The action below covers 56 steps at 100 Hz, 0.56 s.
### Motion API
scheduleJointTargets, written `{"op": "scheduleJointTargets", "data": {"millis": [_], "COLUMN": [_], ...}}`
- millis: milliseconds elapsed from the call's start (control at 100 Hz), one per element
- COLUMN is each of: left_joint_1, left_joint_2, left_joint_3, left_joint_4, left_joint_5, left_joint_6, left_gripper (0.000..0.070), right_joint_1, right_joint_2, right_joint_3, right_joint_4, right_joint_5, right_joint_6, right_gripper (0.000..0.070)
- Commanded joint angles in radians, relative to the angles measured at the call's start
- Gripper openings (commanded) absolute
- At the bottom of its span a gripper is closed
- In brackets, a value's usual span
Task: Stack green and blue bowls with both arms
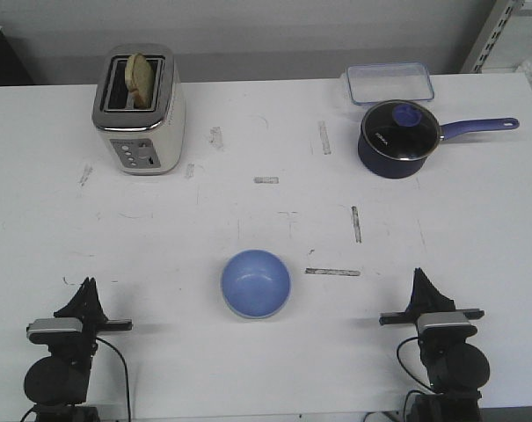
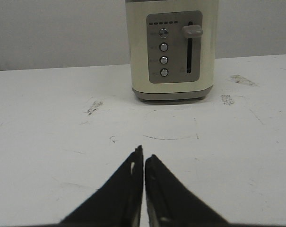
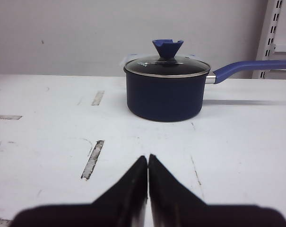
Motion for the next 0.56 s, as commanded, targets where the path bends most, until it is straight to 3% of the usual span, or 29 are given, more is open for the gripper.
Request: {"op": "scheduleJointTargets", "data": {"millis": [0, 550], "left_joint_1": [0.0, 0.0], "left_joint_2": [0.0, 0.0], "left_joint_3": [-0.02, -0.02], "left_joint_4": [0.01, 0.01], "left_joint_5": [-0.001, -0.001], "left_joint_6": [-0.001, -0.001], "left_gripper": [0.0001, 0.0001], "right_joint_1": [-0.001, -0.001], "right_joint_2": [-0.003, -0.003], "right_joint_3": [-0.002, -0.002], "right_joint_4": [0.021, 0.035], "right_joint_5": [0.0, 0.0], "right_joint_6": [0.017, 0.016], "right_gripper": [0.0, 0.0]}}
